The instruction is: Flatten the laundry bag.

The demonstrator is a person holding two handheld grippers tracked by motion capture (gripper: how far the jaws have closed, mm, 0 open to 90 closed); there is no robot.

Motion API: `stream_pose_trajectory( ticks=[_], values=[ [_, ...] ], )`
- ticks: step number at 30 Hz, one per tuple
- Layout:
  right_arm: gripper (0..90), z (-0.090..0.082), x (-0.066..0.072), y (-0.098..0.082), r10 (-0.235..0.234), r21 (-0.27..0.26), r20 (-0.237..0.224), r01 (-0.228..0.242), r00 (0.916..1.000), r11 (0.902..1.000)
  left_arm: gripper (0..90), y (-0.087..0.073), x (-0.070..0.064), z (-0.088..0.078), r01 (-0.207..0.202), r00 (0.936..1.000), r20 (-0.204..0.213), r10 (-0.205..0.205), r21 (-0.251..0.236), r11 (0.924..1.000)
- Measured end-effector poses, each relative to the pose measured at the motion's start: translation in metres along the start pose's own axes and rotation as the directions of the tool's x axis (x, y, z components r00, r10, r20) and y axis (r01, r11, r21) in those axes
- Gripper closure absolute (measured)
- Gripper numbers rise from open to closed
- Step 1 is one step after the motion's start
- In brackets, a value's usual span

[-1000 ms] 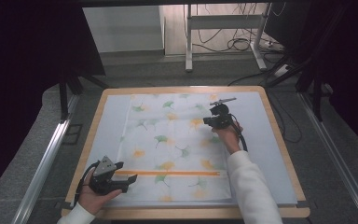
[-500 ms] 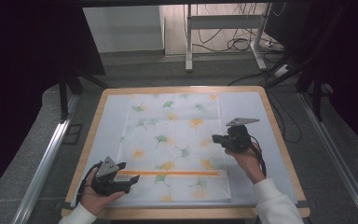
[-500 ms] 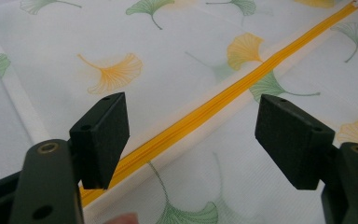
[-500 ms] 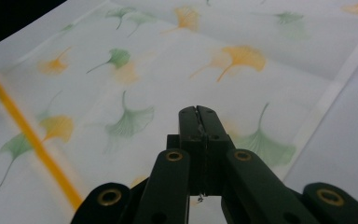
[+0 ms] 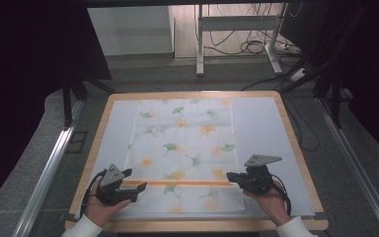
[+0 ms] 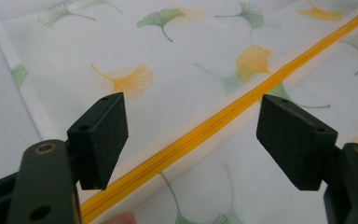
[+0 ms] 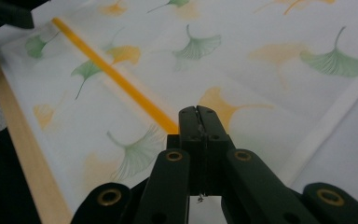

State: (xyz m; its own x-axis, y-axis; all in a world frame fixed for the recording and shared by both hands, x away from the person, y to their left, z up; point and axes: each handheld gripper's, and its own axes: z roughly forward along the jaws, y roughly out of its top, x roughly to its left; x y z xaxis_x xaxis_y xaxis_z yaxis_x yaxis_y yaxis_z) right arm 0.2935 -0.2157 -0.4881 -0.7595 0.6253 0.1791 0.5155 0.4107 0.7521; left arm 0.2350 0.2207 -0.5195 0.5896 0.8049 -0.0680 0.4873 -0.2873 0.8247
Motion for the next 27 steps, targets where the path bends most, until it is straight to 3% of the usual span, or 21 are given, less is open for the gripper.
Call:
stream_pose_trajectory(
  ticks=[2,4,7,9,16,27],
  values=[
    [89.2,-0.003,0.007,-0.01,-0.007,0.015,-0.005,0.007,1.0,0.9999,25.2,0.002,-0.004,-0.004,-0.019,0.9998,0.01,0.019,-0.038,0.9991],
    [89.2,-0.004,0.008,-0.013,-0.008,0.025,-0.007,0.008,0.9999,0.9997,25.1,0.002,-0.005,-0.004,-0.018,0.9997,0.014,0.018,-0.043,0.9989],
    [89.2,-0.004,0.012,-0.022,-0.013,0.055,-0.01,0.013,0.9999,0.9984,24.9,0.003,-0.009,-0.001,-0.033,0.9994,0.012,0.034,-0.025,0.9991],
    [89.2,-0.001,0.014,-0.026,-0.03,0.071,0.0,0.03,0.9996,0.997,26.1,0.004,-0.01,0.003,-0.027,0.9993,0.026,0.026,0.015,0.9995],
    [89.1,0.008,0.019,-0.025,-0.062,0.106,-0.002,0.061,0.9981,0.9924,27.4,0.01,-0.017,0.006,-0.046,0.9985,0.029,0.046,0.003,0.9989],
    [89.2,0.011,0.018,-0.023,-0.067,0.108,0.008,0.066,0.9977,0.992,27.7,0.026,-0.021,0.012,-0.066,0.9973,0.032,0.066,-0.006,0.9978]
  ],
)
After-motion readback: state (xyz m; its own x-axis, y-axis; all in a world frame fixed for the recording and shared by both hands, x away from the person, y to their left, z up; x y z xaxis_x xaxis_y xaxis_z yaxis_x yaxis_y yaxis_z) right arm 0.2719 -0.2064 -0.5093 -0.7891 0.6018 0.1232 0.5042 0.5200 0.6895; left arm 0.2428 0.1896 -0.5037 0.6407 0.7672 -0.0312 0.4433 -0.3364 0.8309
